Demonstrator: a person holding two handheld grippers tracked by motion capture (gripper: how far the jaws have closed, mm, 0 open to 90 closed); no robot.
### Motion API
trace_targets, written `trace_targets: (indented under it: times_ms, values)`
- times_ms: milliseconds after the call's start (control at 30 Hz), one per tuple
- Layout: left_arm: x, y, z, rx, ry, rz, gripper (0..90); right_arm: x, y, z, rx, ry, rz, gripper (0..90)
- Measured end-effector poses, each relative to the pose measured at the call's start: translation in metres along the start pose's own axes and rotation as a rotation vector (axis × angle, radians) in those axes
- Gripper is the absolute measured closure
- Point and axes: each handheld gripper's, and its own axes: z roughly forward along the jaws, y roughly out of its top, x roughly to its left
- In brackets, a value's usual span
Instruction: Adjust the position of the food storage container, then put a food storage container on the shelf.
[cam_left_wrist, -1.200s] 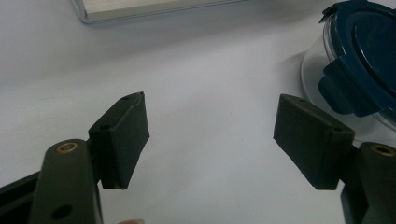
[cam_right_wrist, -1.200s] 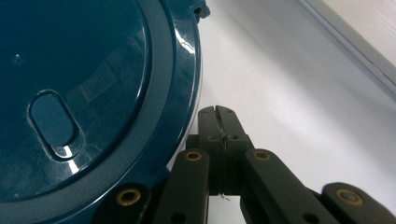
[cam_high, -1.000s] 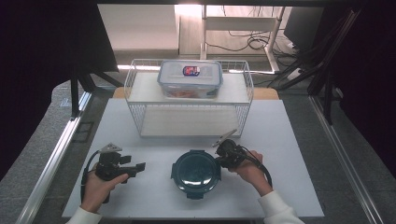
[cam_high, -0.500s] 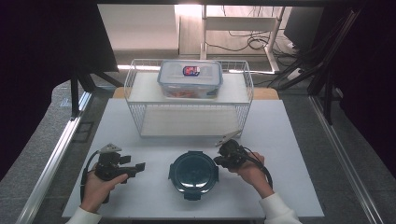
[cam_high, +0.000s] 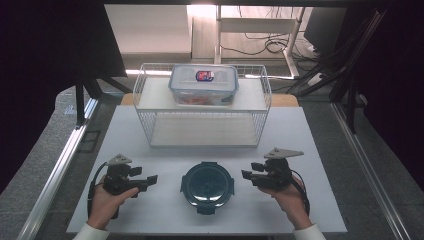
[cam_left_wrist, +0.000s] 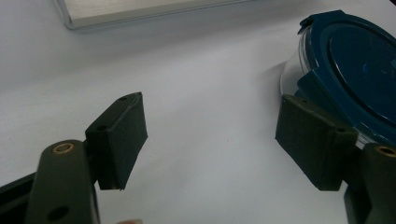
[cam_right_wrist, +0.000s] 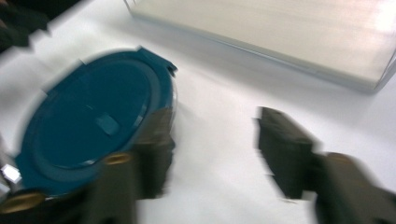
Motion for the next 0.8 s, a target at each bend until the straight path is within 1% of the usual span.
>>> trace_targets:
  times_ms: [67, 100, 167, 233, 400, 500, 600, 700, 800]
  values:
    - [-0.001, 0.001, 0.0, -0.002, -0.001, 0.0, 23.4, -0.002, -0.004, -0.004, -0.032, 0.03, 0.056, 31.9]
    - [-0.001, 0.001, 0.0, -0.005, -0.002, -0.001, 23.3, -0.003, -0.005, -0.006, -0.045, 0.042, 0.076, 30.0]
    - [-0.001, 0.002, 0.0, -0.007, -0.003, 0.0, 23.2, -0.005, -0.007, -0.009, -0.062, 0.041, 0.097, 26.9]
    - [-0.002, 0.002, 0.0, -0.007, -0.006, 0.001, 23.0, -0.006, -0.007, -0.009, -0.067, 0.034, 0.103, 25.8]
    - [-0.005, 0.002, 0.001, -0.005, -0.003, 0.006, 22.6, -0.009, -0.009, -0.007, -0.064, 0.068, 0.124, 24.5]
    - [-0.008, 0.003, 0.0, -0.006, 0.005, 0.01, 21.4, -0.007, -0.009, -0.006, -0.06, 0.068, 0.12, 23.1]
    - [-0.013, 0.006, 0.001, -0.013, -0.008, 0.006, 20.4, -0.005, -0.011, -0.005, -0.051, 0.079, 0.122, 22.0]
    - [-0.017, 0.008, 0.001, -0.018, -0.044, -0.018, 19.1, -0.003, -0.012, -0.003, -0.046, 0.1, 0.133, 20.9]
    - [-0.02, 0.009, 0.003, -0.013, -0.06, -0.035, 18.1, 0.001, -0.013, 0.0, -0.025, 0.094, 0.127, 20.2]
